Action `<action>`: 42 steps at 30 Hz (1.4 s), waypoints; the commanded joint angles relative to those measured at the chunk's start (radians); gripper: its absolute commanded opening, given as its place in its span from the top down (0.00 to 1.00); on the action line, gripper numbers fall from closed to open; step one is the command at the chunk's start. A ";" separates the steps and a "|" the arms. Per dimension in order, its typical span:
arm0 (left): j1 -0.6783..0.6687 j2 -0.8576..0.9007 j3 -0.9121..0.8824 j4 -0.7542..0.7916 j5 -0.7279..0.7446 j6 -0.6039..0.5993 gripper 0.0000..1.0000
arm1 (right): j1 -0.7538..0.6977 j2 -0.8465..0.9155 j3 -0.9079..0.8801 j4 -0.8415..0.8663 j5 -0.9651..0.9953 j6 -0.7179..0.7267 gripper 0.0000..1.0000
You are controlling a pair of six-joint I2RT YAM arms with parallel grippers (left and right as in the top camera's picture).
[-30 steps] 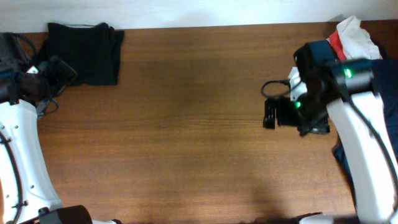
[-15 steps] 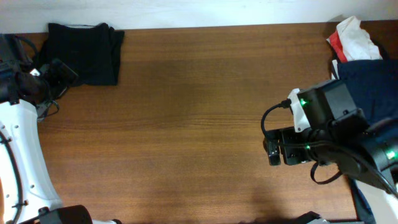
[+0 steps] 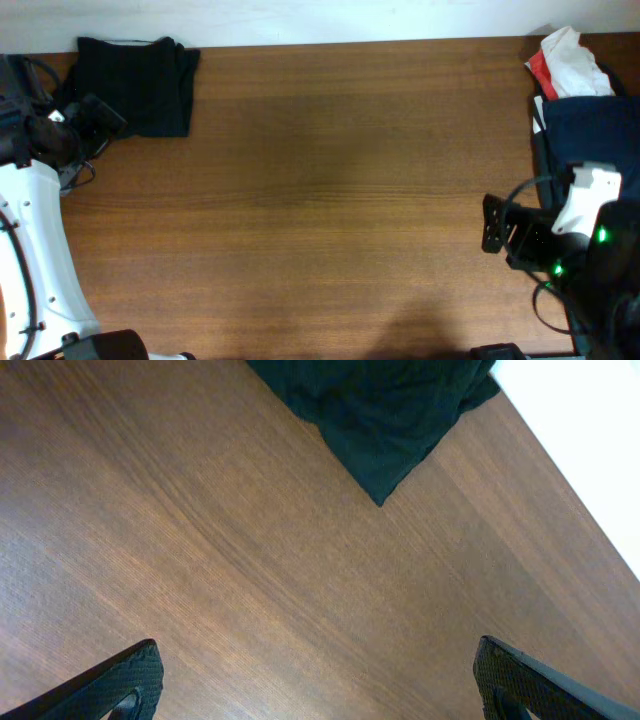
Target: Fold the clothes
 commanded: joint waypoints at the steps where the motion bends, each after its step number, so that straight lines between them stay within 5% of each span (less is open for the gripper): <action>1: -0.002 -0.002 -0.001 0.001 0.007 0.002 0.01 | -0.067 -0.241 -0.297 0.174 -0.031 0.003 0.01; 10: -0.002 -0.002 -0.001 0.001 0.007 0.002 0.01 | -0.106 -0.762 -0.991 0.816 -0.041 0.003 0.02; 19: -0.002 -0.002 -0.001 0.001 0.007 0.002 0.01 | -0.106 -0.787 -1.296 1.262 -0.036 0.003 0.01; 42: -0.002 -0.002 -0.001 0.001 0.007 0.002 0.01 | -0.106 -0.783 -1.346 1.106 -0.104 0.006 0.01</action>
